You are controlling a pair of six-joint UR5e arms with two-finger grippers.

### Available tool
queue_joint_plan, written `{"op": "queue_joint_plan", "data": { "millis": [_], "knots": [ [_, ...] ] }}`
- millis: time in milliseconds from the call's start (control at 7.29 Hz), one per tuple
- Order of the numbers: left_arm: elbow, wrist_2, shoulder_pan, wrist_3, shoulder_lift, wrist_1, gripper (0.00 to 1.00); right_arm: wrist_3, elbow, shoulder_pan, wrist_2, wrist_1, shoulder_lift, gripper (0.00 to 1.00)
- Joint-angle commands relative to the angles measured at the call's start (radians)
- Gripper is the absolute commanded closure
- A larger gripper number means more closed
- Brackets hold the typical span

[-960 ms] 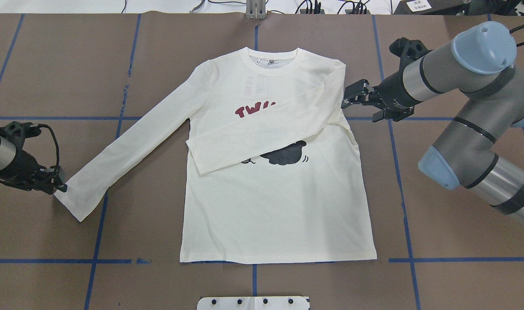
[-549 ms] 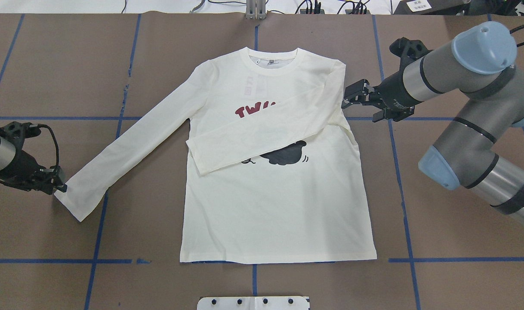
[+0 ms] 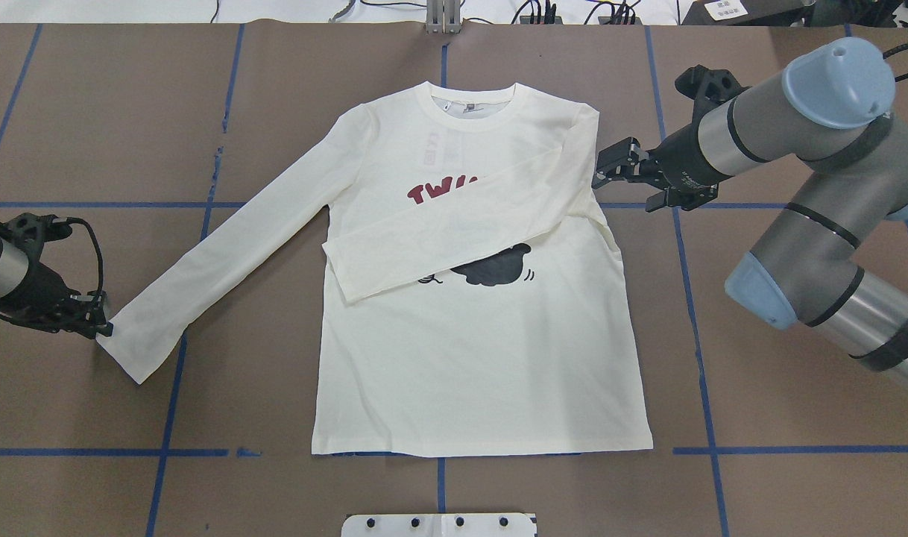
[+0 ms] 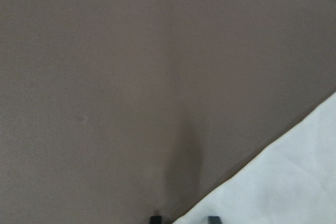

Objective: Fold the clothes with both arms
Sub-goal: 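Release the sleeve and raise the right gripper while the left gripper approaches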

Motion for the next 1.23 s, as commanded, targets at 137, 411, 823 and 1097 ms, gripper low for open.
{"op": "queue_joint_plan", "data": {
  "millis": [137, 411, 823, 1097],
  "knots": [
    [-0.003, -0.001, 0.002, -0.002, 0.001, 0.003, 1.00, -0.001, -0.001, 0.000, 0.001, 0.000, 0.000, 0.00],
    [-0.017, -0.016, 0.002, -0.002, 0.001, 0.000, 1.00, -0.001, -0.001, 0.005, 0.005, 0.002, 0.000, 0.00],
    [-0.197, -0.246, -0.016, -0.025, -0.009, 0.003, 1.00, -0.002, 0.012, 0.046, 0.017, 0.009, -0.035, 0.00],
    [-0.207, -0.233, -0.044, -0.298, -0.264, 0.005, 1.00, -0.084, 0.011, 0.130, 0.100, 0.012, -0.086, 0.00]
  ]
}}
